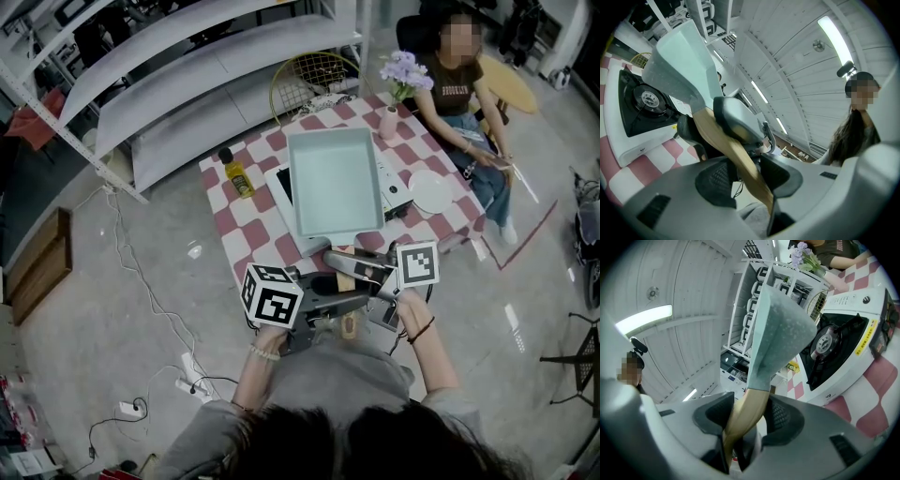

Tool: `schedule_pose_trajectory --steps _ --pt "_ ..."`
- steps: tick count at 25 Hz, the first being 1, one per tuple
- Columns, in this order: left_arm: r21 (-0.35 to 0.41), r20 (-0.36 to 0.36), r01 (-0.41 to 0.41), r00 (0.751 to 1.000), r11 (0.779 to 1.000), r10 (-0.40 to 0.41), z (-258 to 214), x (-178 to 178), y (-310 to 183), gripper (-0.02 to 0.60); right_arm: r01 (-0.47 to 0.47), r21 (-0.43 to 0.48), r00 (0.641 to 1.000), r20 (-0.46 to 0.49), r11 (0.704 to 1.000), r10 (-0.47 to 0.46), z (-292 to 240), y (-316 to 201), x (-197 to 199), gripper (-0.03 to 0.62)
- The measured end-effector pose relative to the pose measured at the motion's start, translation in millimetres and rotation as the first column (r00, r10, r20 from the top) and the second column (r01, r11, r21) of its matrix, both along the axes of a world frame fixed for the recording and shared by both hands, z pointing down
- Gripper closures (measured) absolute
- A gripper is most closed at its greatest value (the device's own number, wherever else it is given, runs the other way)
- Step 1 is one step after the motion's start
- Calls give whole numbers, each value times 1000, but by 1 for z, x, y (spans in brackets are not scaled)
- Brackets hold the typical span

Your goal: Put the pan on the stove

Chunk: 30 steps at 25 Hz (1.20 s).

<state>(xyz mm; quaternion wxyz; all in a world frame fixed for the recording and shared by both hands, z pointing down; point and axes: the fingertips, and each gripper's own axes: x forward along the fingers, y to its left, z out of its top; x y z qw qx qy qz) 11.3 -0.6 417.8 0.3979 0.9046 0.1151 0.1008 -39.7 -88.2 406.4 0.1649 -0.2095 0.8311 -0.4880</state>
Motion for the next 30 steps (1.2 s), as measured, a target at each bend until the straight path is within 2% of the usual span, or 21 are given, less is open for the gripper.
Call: schedule_pose_trajectory --steps 13,30 --pt "-68 28 127 992 990 -126 6 36 -50 422 137 -63 990 17 988 -137 10 -43 24 393" --pt "-125 61 277 961 953 -271 17 65 -96 420 286 -123 958 59 950 -280 23 -79 42 393"
